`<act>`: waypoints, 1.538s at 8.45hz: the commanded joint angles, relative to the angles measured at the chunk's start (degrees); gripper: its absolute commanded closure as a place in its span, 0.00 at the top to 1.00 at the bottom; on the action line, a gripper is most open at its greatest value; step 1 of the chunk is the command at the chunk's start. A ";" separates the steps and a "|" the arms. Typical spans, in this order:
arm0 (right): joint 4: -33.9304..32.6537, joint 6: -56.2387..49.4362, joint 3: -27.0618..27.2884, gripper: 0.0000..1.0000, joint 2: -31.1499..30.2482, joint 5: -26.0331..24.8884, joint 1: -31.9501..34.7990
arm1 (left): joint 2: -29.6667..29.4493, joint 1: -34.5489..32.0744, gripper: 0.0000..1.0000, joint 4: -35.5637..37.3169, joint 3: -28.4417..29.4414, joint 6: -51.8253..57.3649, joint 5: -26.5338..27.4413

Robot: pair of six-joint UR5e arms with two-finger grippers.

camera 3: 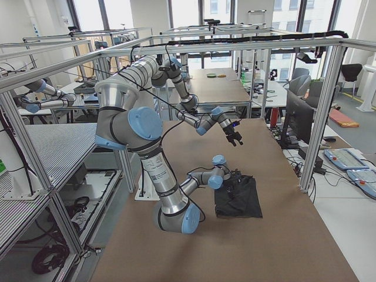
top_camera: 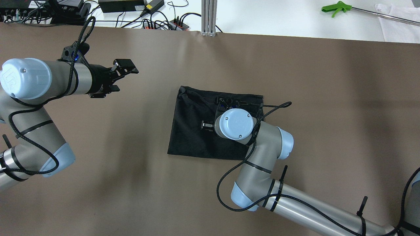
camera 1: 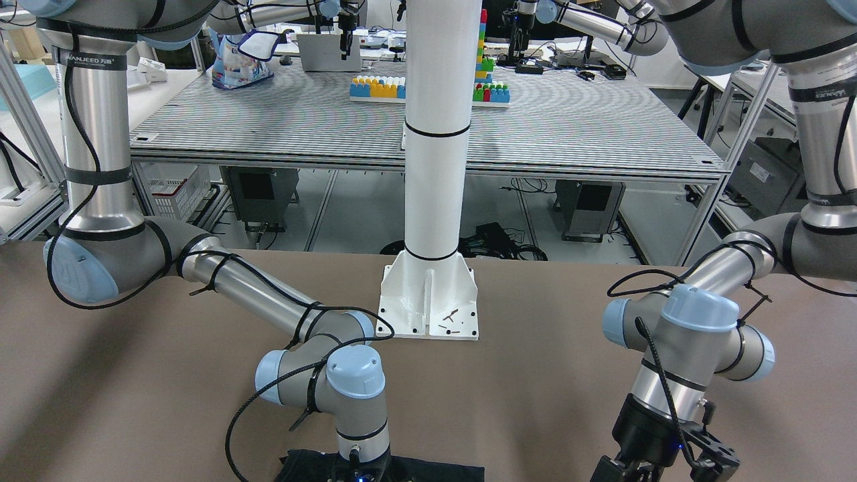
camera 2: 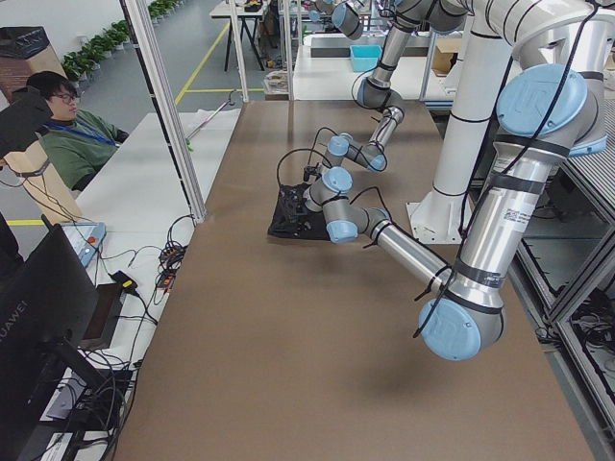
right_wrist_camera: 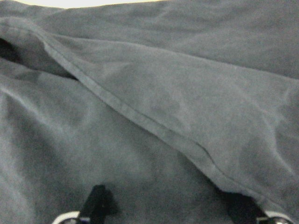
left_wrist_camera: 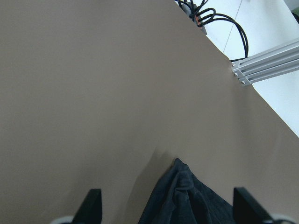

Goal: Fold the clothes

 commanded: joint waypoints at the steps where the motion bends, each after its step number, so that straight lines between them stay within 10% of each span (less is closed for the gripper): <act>1: 2.64 -3.62 -4.01 0.93 0.74 -0.30 3.51 | -0.48 0.15 1.00 -0.27 0.74 -0.02 0.00; 9: 6.42 -12.78 -12.10 0.94 6.72 -1.37 13.02 | -2.68 -0.02 1.00 -0.45 2.33 -0.02 -0.61; 13: 0.74 -33.69 -0.53 0.94 -5.64 10.11 25.80 | -3.82 -7.99 1.00 6.61 1.19 8.88 -6.84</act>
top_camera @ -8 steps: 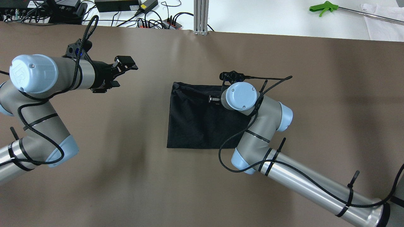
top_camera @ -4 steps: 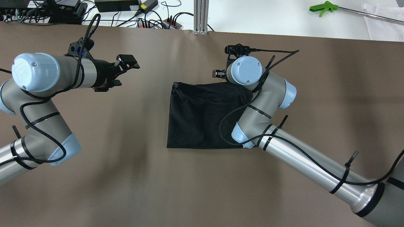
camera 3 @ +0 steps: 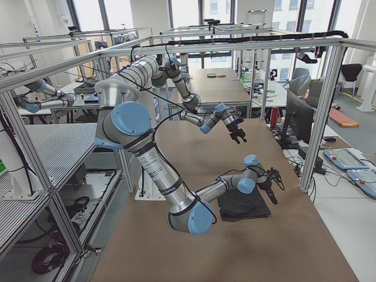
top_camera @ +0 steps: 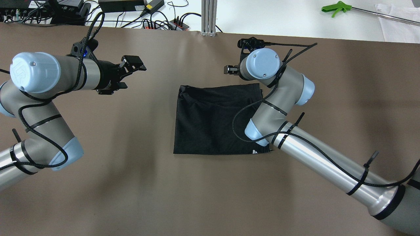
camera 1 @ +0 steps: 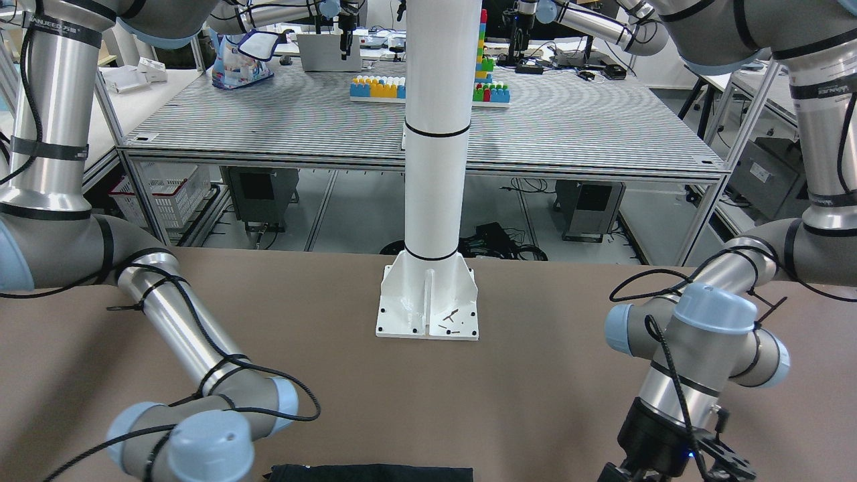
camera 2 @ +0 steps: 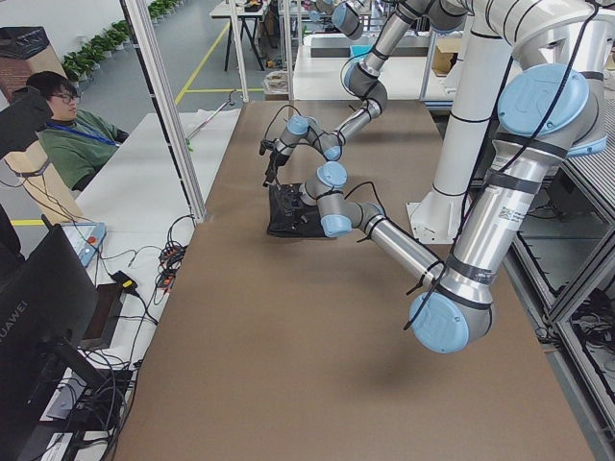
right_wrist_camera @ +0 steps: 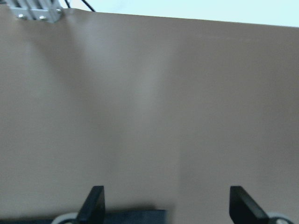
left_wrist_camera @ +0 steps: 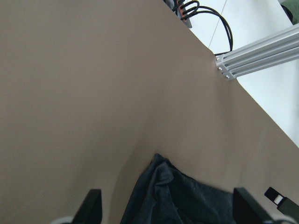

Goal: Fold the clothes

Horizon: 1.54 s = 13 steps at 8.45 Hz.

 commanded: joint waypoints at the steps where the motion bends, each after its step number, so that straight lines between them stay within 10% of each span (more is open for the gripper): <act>1: -9.05 -22.51 9.02 0.94 -10.37 9.79 12.65 | -0.29 -7.34 1.00 10.58 -1.33 17.60 -3.79; 5: -12.43 -39.62 21.41 0.94 -28.73 11.67 26.54 | 0.23 -16.13 1.00 23.51 -1.42 44.53 -3.63; 13: -24.74 -67.69 19.68 0.94 -35.89 4.13 39.77 | 21.85 -31.96 1.00 21.19 0.91 84.33 2.35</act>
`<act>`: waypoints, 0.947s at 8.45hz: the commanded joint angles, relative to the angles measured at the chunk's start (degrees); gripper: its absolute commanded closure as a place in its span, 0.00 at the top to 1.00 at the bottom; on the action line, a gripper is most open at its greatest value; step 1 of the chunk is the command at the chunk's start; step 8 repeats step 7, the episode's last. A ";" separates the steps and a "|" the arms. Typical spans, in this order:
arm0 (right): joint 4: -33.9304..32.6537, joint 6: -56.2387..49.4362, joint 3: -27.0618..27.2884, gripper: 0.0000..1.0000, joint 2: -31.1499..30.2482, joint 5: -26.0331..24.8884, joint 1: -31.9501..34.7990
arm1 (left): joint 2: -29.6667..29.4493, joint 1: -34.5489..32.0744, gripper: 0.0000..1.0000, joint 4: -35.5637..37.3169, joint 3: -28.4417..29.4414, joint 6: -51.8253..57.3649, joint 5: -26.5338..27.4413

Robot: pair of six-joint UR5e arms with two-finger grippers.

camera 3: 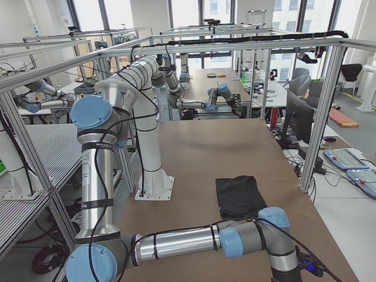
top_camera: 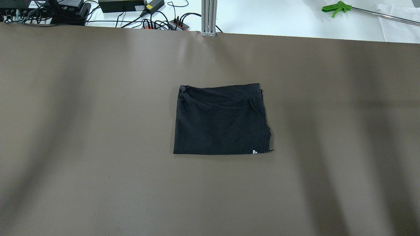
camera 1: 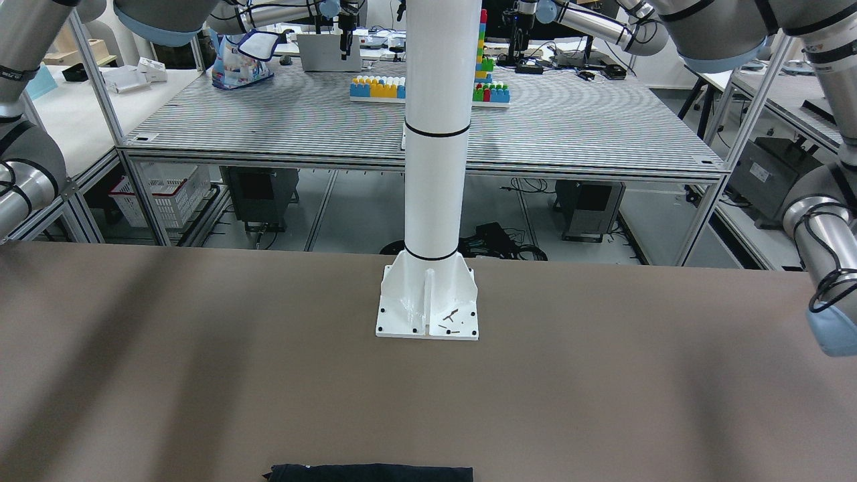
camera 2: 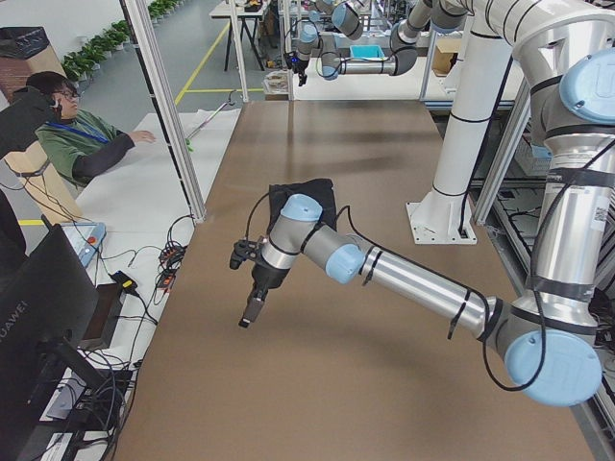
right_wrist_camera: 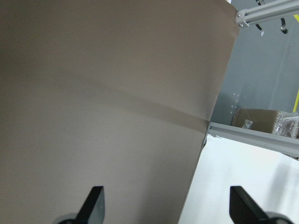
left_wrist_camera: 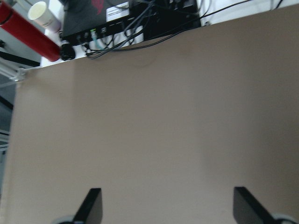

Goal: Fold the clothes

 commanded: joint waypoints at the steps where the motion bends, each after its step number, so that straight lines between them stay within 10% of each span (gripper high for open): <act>1: 0.30 -1.90 -2.31 0.94 -0.85 -4.47 0.68 | 3.29 -4.62 1.00 -10.13 10.20 5.40 2.15; 8: 1.98 -1.72 -2.76 0.94 -1.29 -5.45 1.74 | 3.38 -6.64 1.00 -18.04 13.27 5.23 3.47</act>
